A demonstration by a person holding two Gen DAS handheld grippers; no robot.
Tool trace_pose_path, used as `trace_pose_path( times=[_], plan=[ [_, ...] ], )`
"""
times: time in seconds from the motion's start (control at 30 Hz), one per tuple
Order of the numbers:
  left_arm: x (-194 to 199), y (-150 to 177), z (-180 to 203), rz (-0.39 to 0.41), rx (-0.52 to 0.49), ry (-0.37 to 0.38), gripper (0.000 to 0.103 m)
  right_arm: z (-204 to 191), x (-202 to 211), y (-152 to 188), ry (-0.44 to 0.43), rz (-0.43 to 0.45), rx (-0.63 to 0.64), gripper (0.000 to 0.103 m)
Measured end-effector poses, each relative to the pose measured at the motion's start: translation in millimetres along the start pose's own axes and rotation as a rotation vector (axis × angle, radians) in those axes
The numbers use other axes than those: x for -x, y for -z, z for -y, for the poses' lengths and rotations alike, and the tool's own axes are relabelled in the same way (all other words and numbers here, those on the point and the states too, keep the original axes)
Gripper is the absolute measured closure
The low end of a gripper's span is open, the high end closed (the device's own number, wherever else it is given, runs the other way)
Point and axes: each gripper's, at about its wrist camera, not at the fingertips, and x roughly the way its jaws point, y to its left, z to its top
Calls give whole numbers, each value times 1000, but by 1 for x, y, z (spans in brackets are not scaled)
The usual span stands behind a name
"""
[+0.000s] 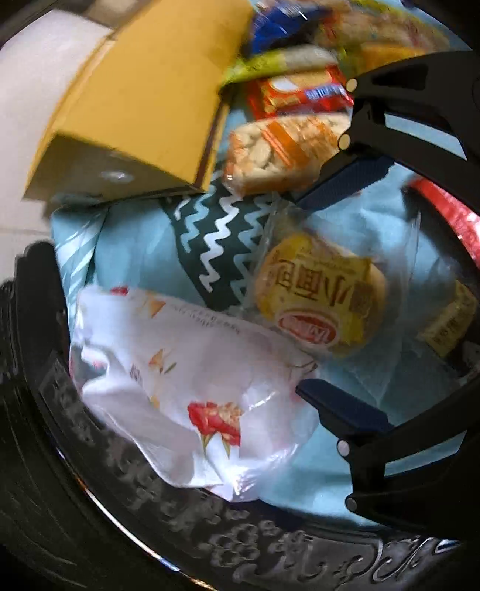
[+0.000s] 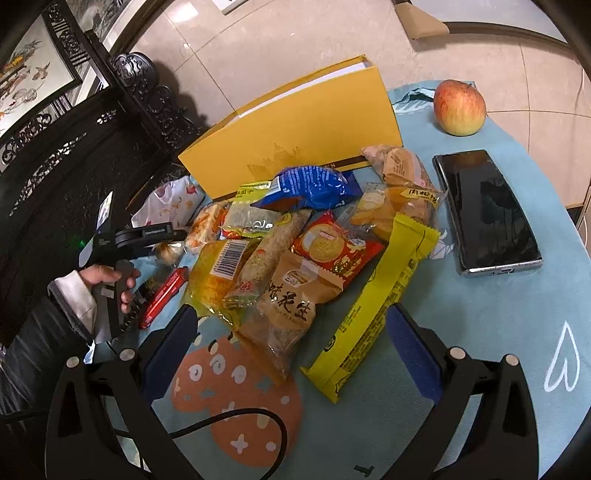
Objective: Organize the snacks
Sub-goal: 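Move the left gripper over the pile and grasp the yellow bread bag, then grasp the golden barcode-printed bag with the right gripper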
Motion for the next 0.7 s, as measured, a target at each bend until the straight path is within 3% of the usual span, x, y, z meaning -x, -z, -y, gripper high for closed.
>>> trace_pose_path(
  times=[0.1,0.17,0.33,0.43,0.5,0.6,0.7],
  plan=[
    [2,4,13,26,-90,-39,40,-1,-2,1,5,-6,7,1],
    [8,4,14,18,-71,-15,49,-1,-2,1,8,-3,10,1],
    [45,17,12,68,-5,50,50,1,0,1,25,20,11,1],
    [90,39,19,146,-29,129,50,1,3,1,5,46,14,1],
    [111,53,25,187,-61,134,50,-2,3,1,-5,52,28,1],
    [141,85,30,238,-96,190,50,-16,2,0,-19,45,48,1],
    [150,103,26,252,-72,238,50,-48,-10,-7,31,25,144,1]
  ],
)
